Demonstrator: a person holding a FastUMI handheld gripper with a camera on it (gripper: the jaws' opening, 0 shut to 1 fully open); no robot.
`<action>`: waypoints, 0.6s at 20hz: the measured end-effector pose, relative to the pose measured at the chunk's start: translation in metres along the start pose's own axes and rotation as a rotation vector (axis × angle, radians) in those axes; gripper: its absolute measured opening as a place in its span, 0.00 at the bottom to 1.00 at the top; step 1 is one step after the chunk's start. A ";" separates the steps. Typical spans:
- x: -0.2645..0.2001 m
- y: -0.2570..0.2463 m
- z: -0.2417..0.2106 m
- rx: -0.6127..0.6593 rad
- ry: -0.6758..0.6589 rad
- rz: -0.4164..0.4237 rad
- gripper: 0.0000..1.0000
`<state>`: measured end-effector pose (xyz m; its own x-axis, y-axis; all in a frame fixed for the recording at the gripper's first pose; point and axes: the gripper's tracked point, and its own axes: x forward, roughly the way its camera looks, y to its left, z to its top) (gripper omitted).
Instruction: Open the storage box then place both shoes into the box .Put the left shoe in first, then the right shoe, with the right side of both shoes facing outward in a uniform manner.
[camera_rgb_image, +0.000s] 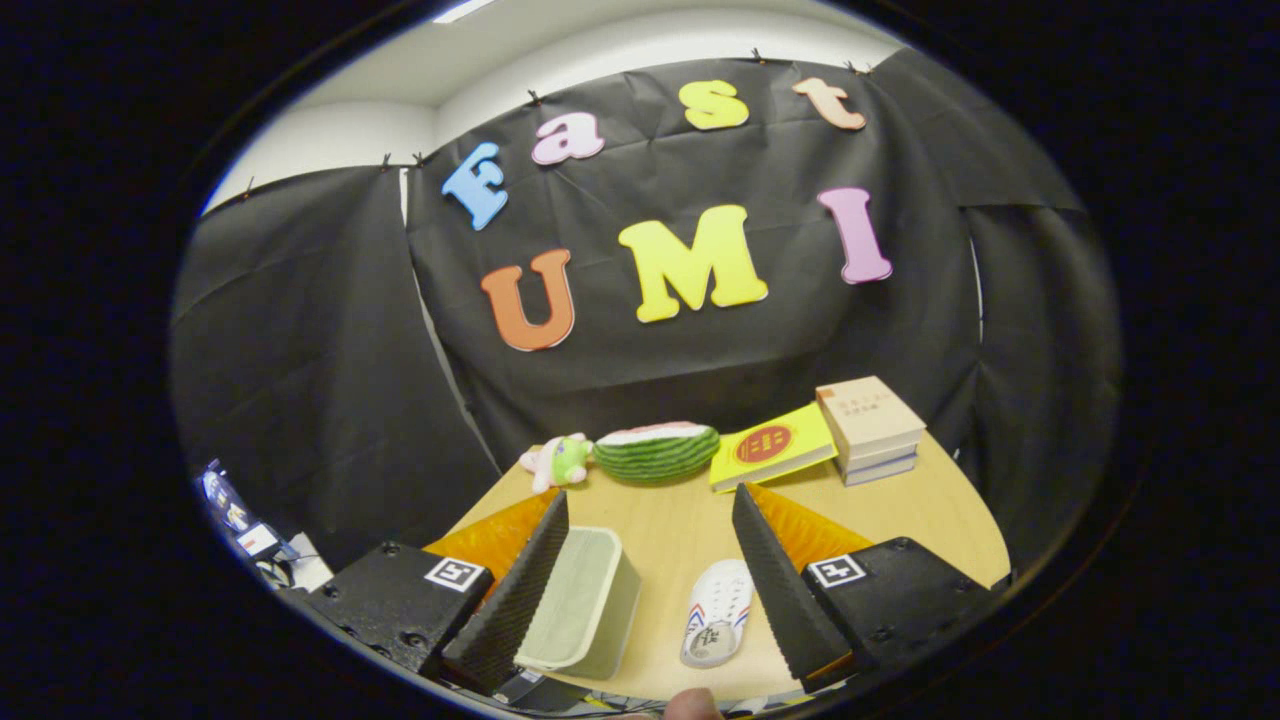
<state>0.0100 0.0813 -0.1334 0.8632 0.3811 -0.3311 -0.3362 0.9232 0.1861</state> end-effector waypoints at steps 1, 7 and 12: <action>0.006 0.002 -0.010 0.002 0.028 0.017 1.00; 0.035 0.021 -0.078 0.038 0.194 0.136 1.00; 0.059 0.033 -0.134 0.141 0.354 0.212 1.00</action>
<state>-0.0008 0.1409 -0.2706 0.5900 0.5773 -0.5645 -0.4161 0.8165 0.4002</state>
